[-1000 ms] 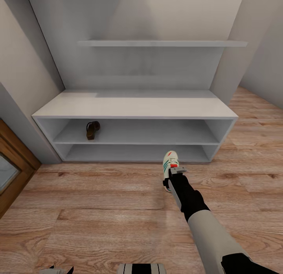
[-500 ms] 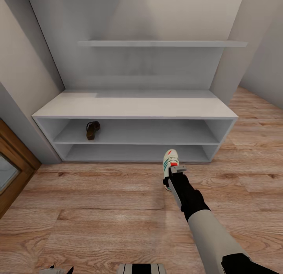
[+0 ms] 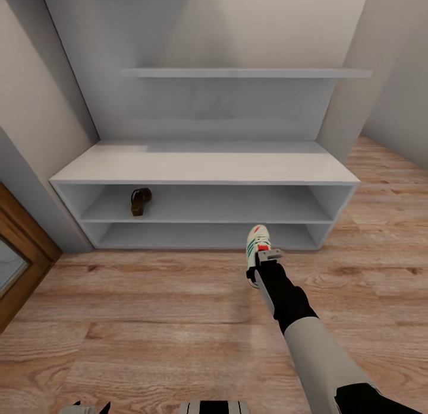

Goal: Pick up the two gym shoes and the two sandals from the corridor floor and place them onto the hallstand (shoe rack) in the corridor, making sure they are on the rack and not on the floor. Arrange them so the two gym shoes are next to each other and the two sandals are next to each other.

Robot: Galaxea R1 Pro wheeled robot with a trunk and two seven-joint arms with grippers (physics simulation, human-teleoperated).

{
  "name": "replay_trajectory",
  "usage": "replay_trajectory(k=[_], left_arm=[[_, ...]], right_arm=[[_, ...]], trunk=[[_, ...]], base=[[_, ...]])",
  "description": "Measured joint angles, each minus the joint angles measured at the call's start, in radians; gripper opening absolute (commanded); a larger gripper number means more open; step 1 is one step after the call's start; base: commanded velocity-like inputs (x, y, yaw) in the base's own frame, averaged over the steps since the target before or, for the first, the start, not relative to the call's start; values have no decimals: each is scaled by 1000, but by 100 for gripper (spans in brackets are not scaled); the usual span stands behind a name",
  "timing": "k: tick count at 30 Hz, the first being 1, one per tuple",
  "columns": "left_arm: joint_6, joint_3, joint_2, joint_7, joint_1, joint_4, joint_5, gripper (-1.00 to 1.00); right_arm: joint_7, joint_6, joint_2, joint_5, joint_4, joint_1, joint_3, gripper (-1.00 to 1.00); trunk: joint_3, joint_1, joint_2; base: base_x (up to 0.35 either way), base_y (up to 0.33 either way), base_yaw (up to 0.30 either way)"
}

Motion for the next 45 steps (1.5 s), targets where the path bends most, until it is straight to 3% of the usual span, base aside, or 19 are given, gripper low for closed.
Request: replay_trajectory(k=[12, 28, 45], left_arm=[[-1, 3, 0, 0, 0, 0, 0, 100], [-2, 4, 0, 1, 0, 0, 0, 100], [-1, 5, 0, 1, 0, 0, 0, 100]], right_arm=[[0, 0, 0, -1, 1, 0, 0, -100], [-1, 0, 0, 0, 0, 0, -2, -100], [-1, -1, 0, -1, 0, 0, -2, -100]], trunk=[[19, 0, 0], [43, 0, 0], [47, 0, 0]], base=[[255, 168, 0], [83, 25, 0], [168, 0, 0]])
